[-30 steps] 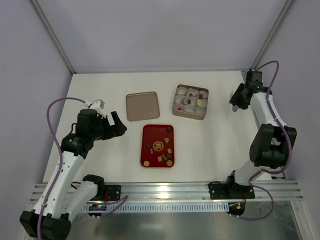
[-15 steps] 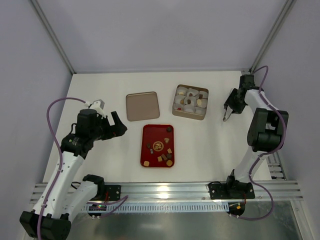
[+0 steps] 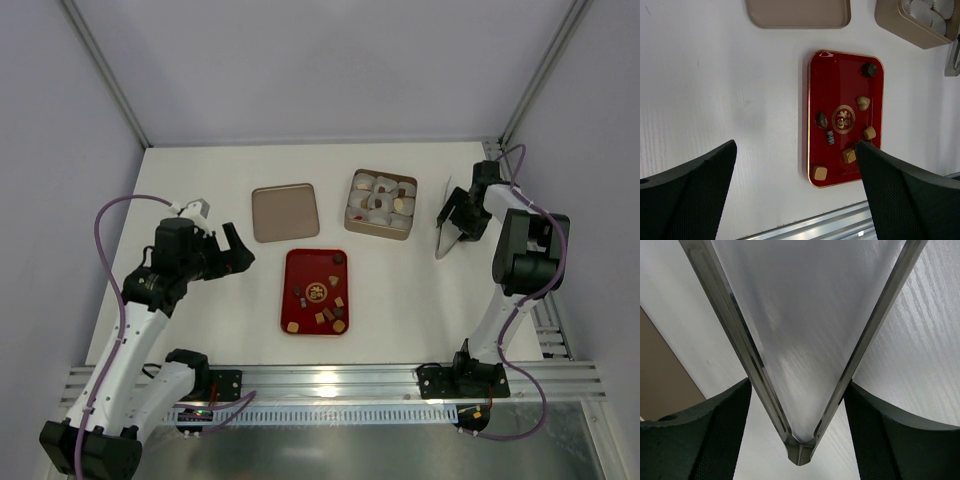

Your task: Pack the chocolate

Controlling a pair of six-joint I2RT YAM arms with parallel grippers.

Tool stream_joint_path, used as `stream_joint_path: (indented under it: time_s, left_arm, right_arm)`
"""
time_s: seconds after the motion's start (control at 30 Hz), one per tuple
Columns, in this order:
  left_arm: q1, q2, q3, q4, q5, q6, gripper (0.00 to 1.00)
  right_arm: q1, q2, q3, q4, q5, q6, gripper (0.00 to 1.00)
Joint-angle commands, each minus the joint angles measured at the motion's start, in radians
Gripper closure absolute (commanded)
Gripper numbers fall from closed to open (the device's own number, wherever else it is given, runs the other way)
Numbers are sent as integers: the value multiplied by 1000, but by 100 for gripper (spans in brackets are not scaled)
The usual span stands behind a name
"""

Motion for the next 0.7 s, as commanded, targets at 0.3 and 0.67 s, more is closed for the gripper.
stream_joint_path:
  time_s: [0.3,0.67]
  left_arm:
    - [-3,48,9,22,-12,-4,0]
    - [-3,367,182,80,-147,-83,2]
  right_arm:
    - [8,-138,-66,30,-7,29,15]
    - [142,-492,-59,7,-31,26,16]
